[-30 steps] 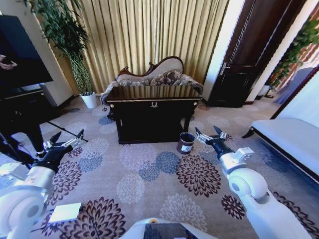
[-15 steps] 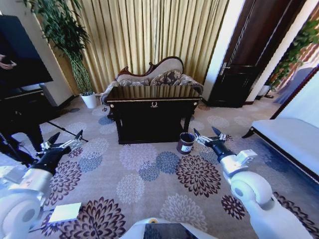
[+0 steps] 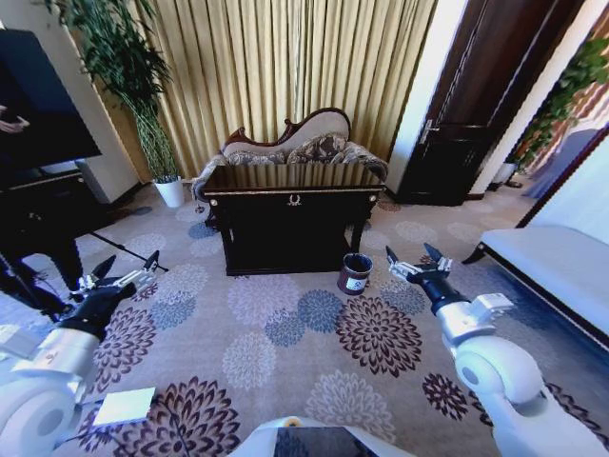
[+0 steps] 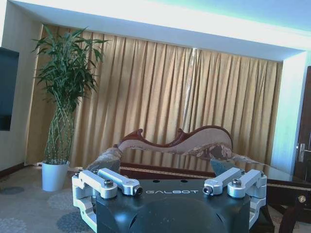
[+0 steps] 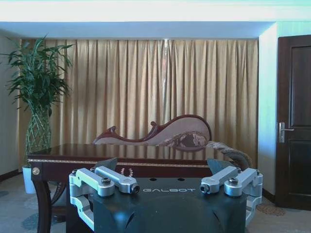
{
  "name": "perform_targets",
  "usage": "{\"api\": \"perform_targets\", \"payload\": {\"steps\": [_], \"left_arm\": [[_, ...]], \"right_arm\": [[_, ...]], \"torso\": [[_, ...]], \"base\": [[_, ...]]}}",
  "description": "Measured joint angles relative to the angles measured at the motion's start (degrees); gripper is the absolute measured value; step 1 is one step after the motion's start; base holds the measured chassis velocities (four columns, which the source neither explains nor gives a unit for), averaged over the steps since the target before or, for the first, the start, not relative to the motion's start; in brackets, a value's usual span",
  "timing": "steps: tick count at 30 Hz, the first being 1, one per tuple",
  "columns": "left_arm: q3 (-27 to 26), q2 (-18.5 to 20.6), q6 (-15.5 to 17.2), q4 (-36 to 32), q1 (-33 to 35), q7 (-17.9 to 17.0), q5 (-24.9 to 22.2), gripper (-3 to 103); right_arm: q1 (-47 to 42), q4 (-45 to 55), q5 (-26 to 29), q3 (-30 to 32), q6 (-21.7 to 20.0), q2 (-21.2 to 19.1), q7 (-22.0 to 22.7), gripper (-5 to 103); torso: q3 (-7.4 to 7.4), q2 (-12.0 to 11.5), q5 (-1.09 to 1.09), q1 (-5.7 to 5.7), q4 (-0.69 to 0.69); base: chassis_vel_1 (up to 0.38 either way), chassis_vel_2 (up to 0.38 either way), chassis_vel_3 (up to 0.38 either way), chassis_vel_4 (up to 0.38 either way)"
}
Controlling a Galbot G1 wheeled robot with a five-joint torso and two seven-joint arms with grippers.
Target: Move to the front of the table and place the trash on the table into the trash bin.
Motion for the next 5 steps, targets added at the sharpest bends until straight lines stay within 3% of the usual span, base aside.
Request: {"api": "perform_targets", "payload": {"steps": [5], "left_arm": [[-1.13,-0.51,0.66,-0.74,0.24,0.17,-0.81,100]], "right_arm": [[-0.31,0.66,-0.69,-0.06,0.07,0.14,-0.51,100]], "torso": [[0.00,0.00,0.00,0.00,0.01]], "base": [[0.000,0.000,0.000,0.000]]}}
